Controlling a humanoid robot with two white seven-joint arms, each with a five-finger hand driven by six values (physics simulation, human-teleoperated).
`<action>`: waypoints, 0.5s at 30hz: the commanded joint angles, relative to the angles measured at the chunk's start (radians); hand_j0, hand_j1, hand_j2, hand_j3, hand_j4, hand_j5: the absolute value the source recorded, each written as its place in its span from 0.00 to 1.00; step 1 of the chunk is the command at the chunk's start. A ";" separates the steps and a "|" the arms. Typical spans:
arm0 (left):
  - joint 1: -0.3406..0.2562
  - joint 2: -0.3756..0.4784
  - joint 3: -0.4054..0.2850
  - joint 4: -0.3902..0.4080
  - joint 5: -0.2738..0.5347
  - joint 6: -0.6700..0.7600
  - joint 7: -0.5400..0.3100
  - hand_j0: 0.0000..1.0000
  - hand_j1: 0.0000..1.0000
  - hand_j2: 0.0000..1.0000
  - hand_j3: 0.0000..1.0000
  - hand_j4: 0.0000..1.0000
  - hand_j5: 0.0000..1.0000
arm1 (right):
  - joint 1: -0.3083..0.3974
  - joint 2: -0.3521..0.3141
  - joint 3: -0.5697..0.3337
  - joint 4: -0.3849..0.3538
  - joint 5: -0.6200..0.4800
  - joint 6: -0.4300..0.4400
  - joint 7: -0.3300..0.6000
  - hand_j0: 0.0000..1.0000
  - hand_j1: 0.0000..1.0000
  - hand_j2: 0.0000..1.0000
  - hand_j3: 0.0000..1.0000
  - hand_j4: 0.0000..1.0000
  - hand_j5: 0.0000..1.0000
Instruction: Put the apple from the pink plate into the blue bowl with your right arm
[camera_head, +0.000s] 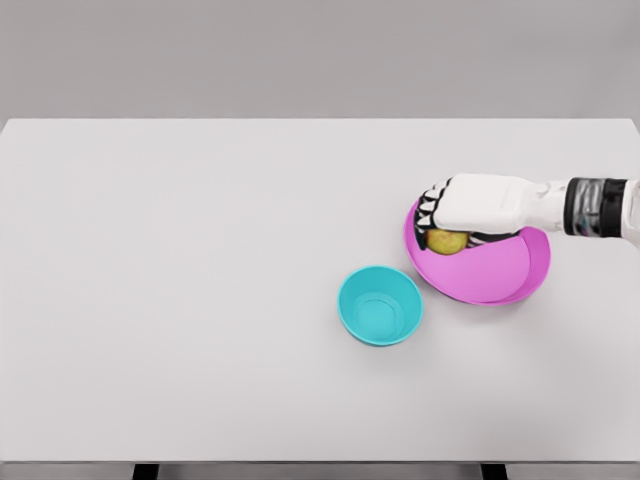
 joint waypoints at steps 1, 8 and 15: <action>0.000 0.000 0.000 0.000 0.000 0.000 0.000 1.00 1.00 1.00 1.00 1.00 1.00 | 0.000 -0.002 0.000 -0.046 -0.005 0.003 -0.001 0.50 0.50 0.50 0.50 0.50 0.50; 0.000 0.000 0.000 0.000 0.000 0.000 0.000 1.00 1.00 1.00 1.00 1.00 1.00 | 0.028 -0.002 0.003 -0.111 -0.005 0.003 -0.001 0.50 0.50 0.50 0.50 0.50 0.50; 0.000 0.000 0.000 0.000 0.000 0.001 0.000 1.00 1.00 1.00 1.00 1.00 1.00 | 0.044 0.004 0.010 -0.129 -0.005 0.003 -0.001 0.50 0.50 0.50 0.50 0.50 0.50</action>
